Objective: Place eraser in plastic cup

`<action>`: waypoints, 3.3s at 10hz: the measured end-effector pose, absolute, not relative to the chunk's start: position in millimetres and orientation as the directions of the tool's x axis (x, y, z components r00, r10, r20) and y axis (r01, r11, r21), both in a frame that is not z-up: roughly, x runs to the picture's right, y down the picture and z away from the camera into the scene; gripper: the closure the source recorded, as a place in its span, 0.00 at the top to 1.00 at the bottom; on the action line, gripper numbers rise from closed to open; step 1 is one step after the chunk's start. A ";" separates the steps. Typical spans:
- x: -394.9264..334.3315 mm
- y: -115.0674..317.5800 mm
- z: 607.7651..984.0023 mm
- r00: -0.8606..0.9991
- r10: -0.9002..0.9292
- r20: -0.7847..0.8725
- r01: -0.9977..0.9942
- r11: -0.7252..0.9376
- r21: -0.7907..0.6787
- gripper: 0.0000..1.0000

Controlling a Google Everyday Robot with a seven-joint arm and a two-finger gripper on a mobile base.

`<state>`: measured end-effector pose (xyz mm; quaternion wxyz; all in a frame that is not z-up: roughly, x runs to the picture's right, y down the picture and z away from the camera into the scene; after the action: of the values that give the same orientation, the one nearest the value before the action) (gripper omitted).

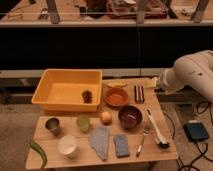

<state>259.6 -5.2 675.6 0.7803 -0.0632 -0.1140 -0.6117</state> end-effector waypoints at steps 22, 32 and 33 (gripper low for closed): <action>254.0 1.5 958.6 -0.009 -0.968 0.253 0.997 0.011 0.078 0.65; 239.9 18.6 987.8 -0.086 -0.949 0.304 0.994 -0.060 0.095 0.56; 238.9 24.2 988.7 -0.093 -0.945 0.314 0.993 -0.067 0.095 0.45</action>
<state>238.9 24.2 988.7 0.6680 -0.0847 -0.1434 -0.7253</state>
